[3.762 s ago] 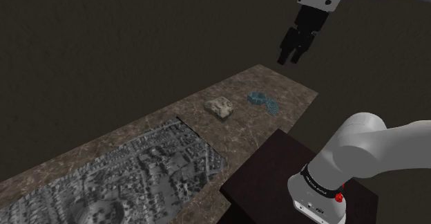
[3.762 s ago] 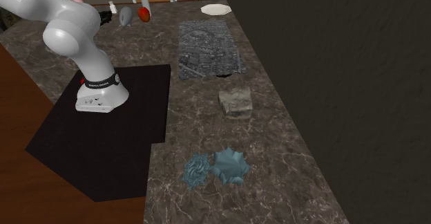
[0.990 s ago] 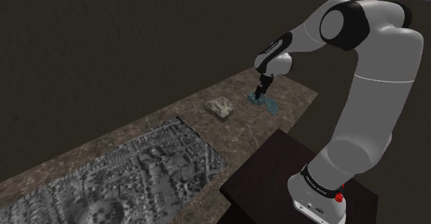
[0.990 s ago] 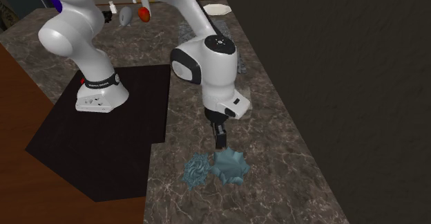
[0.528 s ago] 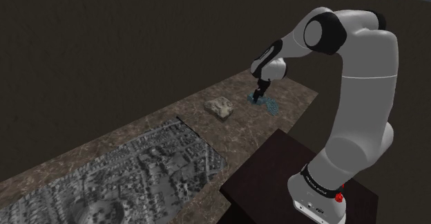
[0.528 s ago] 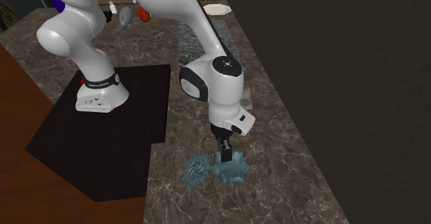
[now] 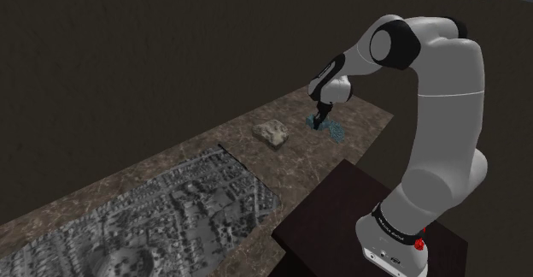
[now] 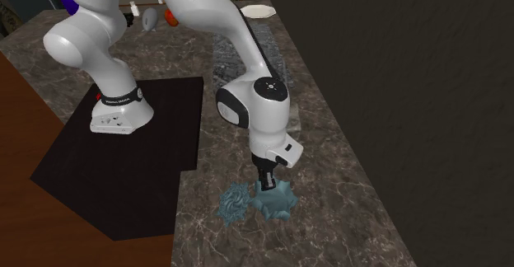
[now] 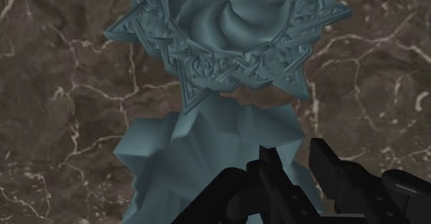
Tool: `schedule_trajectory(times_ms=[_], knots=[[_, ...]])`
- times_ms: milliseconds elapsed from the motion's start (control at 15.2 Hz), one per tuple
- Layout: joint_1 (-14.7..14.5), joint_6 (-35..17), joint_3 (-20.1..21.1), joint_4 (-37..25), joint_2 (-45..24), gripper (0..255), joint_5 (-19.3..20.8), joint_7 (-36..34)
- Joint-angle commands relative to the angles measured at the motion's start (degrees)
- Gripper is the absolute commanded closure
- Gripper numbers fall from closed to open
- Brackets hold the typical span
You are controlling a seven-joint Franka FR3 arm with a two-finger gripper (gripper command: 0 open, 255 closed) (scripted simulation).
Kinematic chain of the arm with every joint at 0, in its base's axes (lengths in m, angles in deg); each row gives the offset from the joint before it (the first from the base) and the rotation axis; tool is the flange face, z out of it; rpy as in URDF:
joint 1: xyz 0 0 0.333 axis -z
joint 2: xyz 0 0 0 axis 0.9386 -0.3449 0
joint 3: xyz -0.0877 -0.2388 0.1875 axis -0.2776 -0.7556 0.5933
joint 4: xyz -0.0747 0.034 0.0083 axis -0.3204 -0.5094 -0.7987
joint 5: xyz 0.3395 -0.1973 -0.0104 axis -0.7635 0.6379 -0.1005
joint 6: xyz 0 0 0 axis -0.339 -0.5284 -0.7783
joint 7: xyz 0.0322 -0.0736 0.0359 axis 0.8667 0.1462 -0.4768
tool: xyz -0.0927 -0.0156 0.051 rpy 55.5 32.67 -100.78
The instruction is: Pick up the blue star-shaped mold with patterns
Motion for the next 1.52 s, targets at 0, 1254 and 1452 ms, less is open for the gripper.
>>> schedule_trajectory(times_ms=[0,1254,1452], knots=[[0.00,-0.02,0.01,0.00,-0.01,255,-0.01,0.00],[-2.96,7.10,-3.91,1.11,8.48,255,4.61,-2.76],[-3.38,8.37,-4.46,1.08,9.81,255,5.43,-3.26]])
